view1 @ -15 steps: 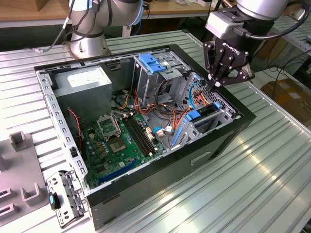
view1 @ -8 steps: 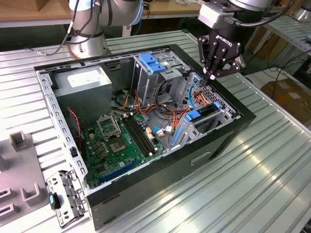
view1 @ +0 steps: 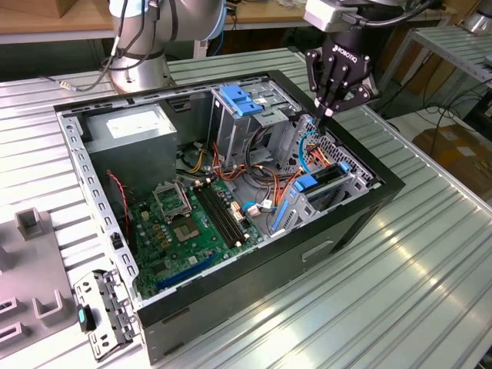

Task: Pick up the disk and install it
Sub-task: 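Insert the second disk wire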

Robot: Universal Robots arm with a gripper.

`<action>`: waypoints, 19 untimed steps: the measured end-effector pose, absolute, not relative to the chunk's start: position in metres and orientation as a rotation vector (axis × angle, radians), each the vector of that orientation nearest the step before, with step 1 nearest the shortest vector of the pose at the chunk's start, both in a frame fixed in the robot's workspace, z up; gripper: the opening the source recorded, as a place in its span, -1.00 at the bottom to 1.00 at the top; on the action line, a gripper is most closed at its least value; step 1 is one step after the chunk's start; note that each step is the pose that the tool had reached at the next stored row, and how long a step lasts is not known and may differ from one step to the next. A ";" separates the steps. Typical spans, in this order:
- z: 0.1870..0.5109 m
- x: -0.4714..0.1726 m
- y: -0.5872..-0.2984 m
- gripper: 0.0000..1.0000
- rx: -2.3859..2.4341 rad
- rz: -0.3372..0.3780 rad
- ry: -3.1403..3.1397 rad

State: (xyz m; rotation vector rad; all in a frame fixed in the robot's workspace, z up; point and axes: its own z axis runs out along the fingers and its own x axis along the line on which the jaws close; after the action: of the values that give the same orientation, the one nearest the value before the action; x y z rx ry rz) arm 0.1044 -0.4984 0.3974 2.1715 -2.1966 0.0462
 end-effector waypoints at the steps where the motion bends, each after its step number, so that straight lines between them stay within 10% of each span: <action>1: 0.395 0.105 -0.498 -0.77 2.168 0.053 -2.194; 4: 0.391 0.107 -0.495 -0.52 2.160 0.071 -2.185; 19: 0.378 0.109 -0.486 -0.52 2.102 0.185 -2.128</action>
State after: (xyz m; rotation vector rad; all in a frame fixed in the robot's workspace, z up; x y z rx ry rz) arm 0.1092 -0.4855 0.3785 2.1017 -2.1282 0.1850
